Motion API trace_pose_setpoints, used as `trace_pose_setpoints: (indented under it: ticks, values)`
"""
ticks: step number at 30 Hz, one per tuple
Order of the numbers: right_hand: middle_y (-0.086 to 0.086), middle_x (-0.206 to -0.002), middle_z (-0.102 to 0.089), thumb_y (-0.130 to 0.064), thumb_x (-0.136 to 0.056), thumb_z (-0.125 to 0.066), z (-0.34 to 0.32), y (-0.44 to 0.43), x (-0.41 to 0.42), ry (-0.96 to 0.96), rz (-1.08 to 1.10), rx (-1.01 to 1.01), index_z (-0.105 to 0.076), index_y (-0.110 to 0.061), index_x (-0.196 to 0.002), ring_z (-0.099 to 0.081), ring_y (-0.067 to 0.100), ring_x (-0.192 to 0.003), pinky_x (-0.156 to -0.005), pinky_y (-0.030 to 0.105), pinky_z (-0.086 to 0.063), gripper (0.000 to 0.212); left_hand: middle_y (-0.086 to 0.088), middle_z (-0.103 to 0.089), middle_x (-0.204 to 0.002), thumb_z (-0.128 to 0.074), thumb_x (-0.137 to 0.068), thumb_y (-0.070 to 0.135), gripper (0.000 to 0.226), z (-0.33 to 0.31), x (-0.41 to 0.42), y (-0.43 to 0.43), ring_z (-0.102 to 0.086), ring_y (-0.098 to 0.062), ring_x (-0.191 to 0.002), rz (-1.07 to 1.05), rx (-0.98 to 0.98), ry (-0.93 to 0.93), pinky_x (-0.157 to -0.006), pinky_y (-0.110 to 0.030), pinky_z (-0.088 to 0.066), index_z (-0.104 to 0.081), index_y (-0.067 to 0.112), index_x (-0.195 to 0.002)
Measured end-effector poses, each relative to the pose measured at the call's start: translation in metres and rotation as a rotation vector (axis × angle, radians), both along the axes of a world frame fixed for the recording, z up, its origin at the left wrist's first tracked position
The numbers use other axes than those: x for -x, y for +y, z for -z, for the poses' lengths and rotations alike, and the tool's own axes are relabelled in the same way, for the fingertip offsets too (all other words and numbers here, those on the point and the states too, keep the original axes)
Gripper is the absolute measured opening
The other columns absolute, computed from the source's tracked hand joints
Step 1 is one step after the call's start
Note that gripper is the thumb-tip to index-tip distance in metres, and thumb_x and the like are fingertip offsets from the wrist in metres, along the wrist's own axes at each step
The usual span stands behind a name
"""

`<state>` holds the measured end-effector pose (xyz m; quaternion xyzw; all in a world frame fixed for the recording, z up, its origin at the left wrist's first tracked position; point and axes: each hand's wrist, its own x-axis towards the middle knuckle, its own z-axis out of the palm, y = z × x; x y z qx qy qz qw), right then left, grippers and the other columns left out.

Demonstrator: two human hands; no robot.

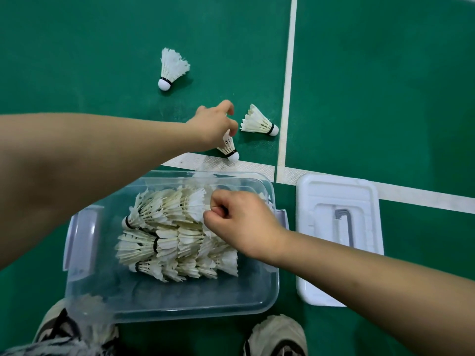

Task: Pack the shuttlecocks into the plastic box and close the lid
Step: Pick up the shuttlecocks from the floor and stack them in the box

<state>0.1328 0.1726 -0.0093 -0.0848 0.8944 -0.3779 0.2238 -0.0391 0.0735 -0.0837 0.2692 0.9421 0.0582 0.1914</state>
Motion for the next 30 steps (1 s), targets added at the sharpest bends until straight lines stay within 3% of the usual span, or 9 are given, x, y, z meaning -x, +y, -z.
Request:
trace_pose_setpoints:
  ticks: [4, 11, 15, 18, 20, 23, 27, 30]
  values:
    - [-0.002, -0.053, -0.042, -0.023, -0.082, -0.052, -0.004, 0.003, -0.004, 0.009, -0.004, 0.011, -0.032, -0.019, -0.056, -0.042, 0.019, -0.059, -0.056, 0.033, -0.038, 0.033, -0.01, -0.047, -0.12, -0.066, -0.077, 0.006, 0.022, -0.006, 0.0, -0.001, -0.049, -0.035, -0.102, 0.016, -0.112, -0.051, -0.084, -0.037, -0.041, -0.066, 0.011, -0.099]
    - [-0.003, -0.053, -0.041, -0.022, -0.082, -0.053, -0.017, 0.014, -0.008, 0.029, 0.048, 0.026, -0.034, -0.019, -0.057, -0.039, 0.014, -0.055, -0.058, 0.036, -0.04, 0.031, -0.014, -0.051, -0.111, -0.068, -0.075, 0.006, 0.03, -0.07, -0.012, -0.016, -0.051, -0.03, -0.095, 0.092, -0.26, 0.015, -0.075, -0.029, -0.036, -0.062, 0.009, -0.105]
    - [-0.005, -0.051, -0.039, -0.02, -0.08, -0.058, -0.031, 0.026, 0.003, 0.117, 0.155, 0.026, -0.036, -0.022, -0.057, -0.036, 0.009, -0.051, -0.055, 0.032, -0.034, 0.032, -0.001, -0.05, -0.102, -0.072, -0.073, 0.012, 0.034, -0.127, -0.039, -0.039, -0.048, -0.017, -0.088, 0.075, -0.383, 0.053, -0.071, -0.019, -0.03, -0.061, 0.016, -0.105]
    - [-0.008, -0.063, -0.044, -0.022, -0.08, -0.062, -0.042, 0.032, 0.013, 0.211, 0.233, 0.079, -0.04, -0.032, -0.07, -0.038, 0.009, -0.055, -0.058, 0.03, -0.034, 0.026, 0.007, -0.049, -0.096, -0.076, -0.068, 0.014, 0.043, -0.155, -0.068, -0.059, -0.047, -0.011, -0.085, 0.016, -0.437, -0.035, -0.071, -0.016, -0.033, -0.059, 0.019, -0.107]
    - [-0.012, -0.082, -0.047, -0.027, -0.08, -0.063, -0.049, 0.031, 0.015, 0.199, 0.184, 0.095, -0.042, -0.038, -0.092, -0.045, 0.01, -0.062, -0.063, 0.027, -0.039, 0.026, 0.013, -0.051, -0.09, -0.079, -0.065, 0.019, 0.046, -0.161, -0.091, -0.069, -0.05, -0.01, -0.083, -0.008, -0.456, -0.124, -0.071, -0.012, -0.037, -0.057, 0.026, -0.105]
    - [-0.015, -0.102, -0.045, -0.032, -0.083, -0.063, -0.051, 0.025, 0.012, 0.085, 0.049, 0.128, -0.04, -0.035, -0.123, -0.054, 0.011, -0.078, -0.073, 0.025, -0.045, 0.045, 0.02, -0.051, -0.09, -0.08, -0.062, 0.024, 0.051, -0.16, -0.119, -0.078, -0.053, 0.0, -0.085, -0.025, -0.486, -0.233, -0.073, -0.003, -0.035, -0.045, 0.045, -0.093]
    - [-0.004, -0.113, -0.056, -0.036, -0.089, -0.046, -0.043, 0.01, 0.004, -0.028, -0.127, 0.136, -0.05, -0.029, -0.118, -0.055, 0.009, -0.091, -0.086, 0.03, -0.044, 0.03, 0.024, -0.048, -0.09, -0.079, -0.064, 0.03, 0.046, -0.147, -0.144, -0.08, -0.045, 0.017, -0.088, 0.022, -0.559, -0.271, -0.075, 0.001, -0.032, -0.044, 0.042, -0.09]
    - [-0.006, -0.096, -0.061, -0.033, -0.087, -0.04, -0.036, 0.006, 0.002, -0.098, -0.181, 0.168, -0.057, -0.017, -0.109, -0.055, 0.005, -0.086, -0.082, 0.03, -0.045, 0.032, 0.025, -0.048, -0.088, -0.074, -0.061, 0.036, 0.042, -0.139, -0.149, -0.079, -0.046, 0.013, -0.088, 0.003, -0.594, -0.283, -0.074, -0.002, -0.034, -0.046, 0.043, -0.09]
